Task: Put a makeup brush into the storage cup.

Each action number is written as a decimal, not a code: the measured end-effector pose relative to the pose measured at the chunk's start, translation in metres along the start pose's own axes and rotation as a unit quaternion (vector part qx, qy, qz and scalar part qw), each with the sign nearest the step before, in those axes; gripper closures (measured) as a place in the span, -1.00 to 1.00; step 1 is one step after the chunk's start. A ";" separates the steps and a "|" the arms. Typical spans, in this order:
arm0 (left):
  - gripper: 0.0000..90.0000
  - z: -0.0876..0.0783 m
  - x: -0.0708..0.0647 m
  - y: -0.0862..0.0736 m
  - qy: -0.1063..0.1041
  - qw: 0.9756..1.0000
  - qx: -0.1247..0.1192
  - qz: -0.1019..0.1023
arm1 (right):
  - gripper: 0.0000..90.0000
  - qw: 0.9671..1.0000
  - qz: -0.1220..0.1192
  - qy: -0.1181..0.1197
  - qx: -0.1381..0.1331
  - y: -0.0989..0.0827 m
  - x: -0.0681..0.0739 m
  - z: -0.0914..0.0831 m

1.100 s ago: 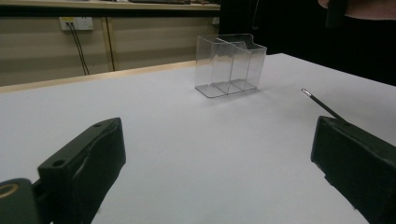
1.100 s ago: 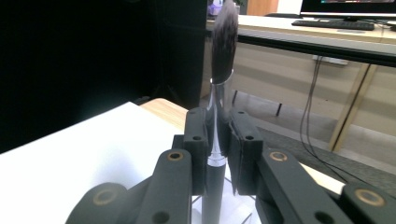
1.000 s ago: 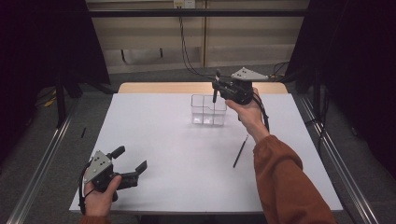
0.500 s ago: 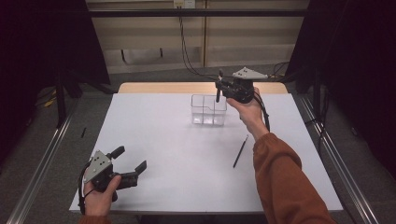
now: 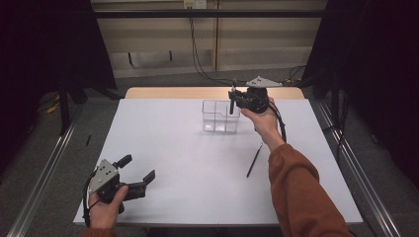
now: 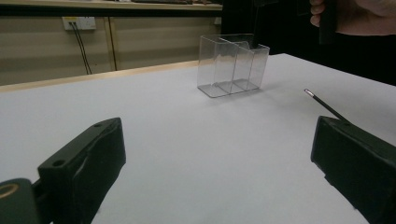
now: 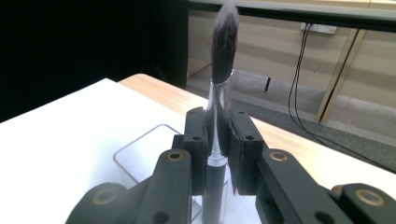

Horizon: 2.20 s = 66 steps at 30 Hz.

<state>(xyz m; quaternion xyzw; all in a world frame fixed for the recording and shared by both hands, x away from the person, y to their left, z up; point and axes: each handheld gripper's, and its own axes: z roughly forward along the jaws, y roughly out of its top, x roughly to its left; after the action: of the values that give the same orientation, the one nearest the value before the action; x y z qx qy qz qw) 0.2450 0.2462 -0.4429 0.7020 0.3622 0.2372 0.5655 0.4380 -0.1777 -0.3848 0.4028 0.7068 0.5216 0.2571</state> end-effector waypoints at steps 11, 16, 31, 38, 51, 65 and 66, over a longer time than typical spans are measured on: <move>-0.93 0.000 -0.001 0.000 0.000 1.000 0.002 0.000 | 0.77 1.000 0.022 0.004 0.010 -0.013 -0.004 0.002; -0.93 0.000 0.000 0.000 0.004 1.000 0.002 0.003 | 0.77 1.000 0.025 0.006 0.012 -0.019 -0.004 0.003; -0.93 0.001 -0.001 -0.001 0.003 1.000 0.003 0.000 | 0.77 0.999 0.040 0.011 0.025 -0.030 -0.006 0.007; -0.93 0.001 -0.001 -0.001 0.003 1.000 0.003 -0.001 | 0.76 0.999 0.042 0.010 0.025 -0.036 -0.008 0.006; -0.93 0.001 -0.001 -0.001 0.002 1.000 0.003 -0.002 | 0.13 0.998 0.056 0.015 0.025 -0.037 -0.011 0.002; -0.93 0.000 -0.001 -0.001 0.003 1.000 0.002 0.000 | -0.77 0.999 0.049 0.002 0.010 -0.036 -0.008 -0.016; -0.93 0.000 -0.001 0.000 0.003 1.000 0.001 0.000 | -0.81 0.999 0.051 0.002 0.008 -0.037 -0.008 -0.018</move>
<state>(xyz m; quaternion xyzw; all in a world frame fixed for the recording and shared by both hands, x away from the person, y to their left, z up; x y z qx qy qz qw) 0.2442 0.2458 -0.4432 0.7017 0.3645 0.2388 0.5637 0.4168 -0.1985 -0.4143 0.4395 0.6898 0.5293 0.2255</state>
